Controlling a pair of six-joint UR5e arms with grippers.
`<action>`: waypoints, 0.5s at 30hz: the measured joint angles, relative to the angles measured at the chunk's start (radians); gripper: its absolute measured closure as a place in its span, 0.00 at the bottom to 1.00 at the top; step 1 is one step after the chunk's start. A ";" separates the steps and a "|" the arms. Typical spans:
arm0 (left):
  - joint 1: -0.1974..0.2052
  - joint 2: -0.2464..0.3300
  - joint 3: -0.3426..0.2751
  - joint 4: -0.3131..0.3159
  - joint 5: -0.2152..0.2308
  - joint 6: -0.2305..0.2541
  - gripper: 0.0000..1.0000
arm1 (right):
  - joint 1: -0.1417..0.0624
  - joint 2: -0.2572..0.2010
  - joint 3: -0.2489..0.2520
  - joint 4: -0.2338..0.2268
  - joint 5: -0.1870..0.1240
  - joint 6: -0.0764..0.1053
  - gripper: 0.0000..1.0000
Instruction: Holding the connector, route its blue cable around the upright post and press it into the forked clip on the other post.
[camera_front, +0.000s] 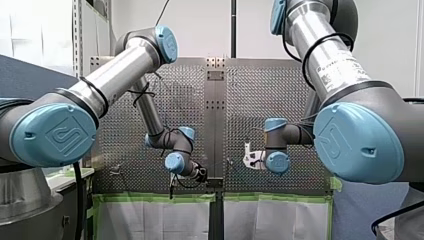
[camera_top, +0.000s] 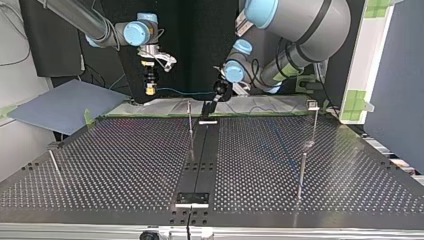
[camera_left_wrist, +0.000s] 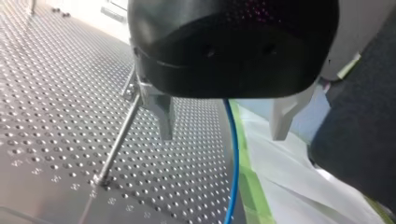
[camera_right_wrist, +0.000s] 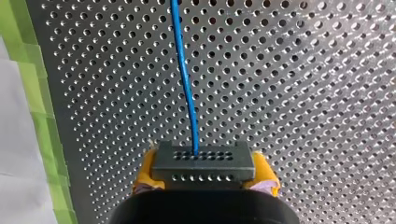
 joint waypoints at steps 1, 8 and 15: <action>0.001 0.000 0.000 0.007 0.010 -0.010 0.00 | 0.000 0.000 0.000 0.001 0.000 0.000 1.00; 0.008 0.000 -0.001 0.029 0.067 -0.049 0.00 | 0.002 0.001 0.000 0.005 -0.004 -0.001 1.00; 0.011 0.000 -0.002 0.050 0.121 -0.053 0.00 | -0.001 0.002 0.000 0.001 -0.046 0.004 1.00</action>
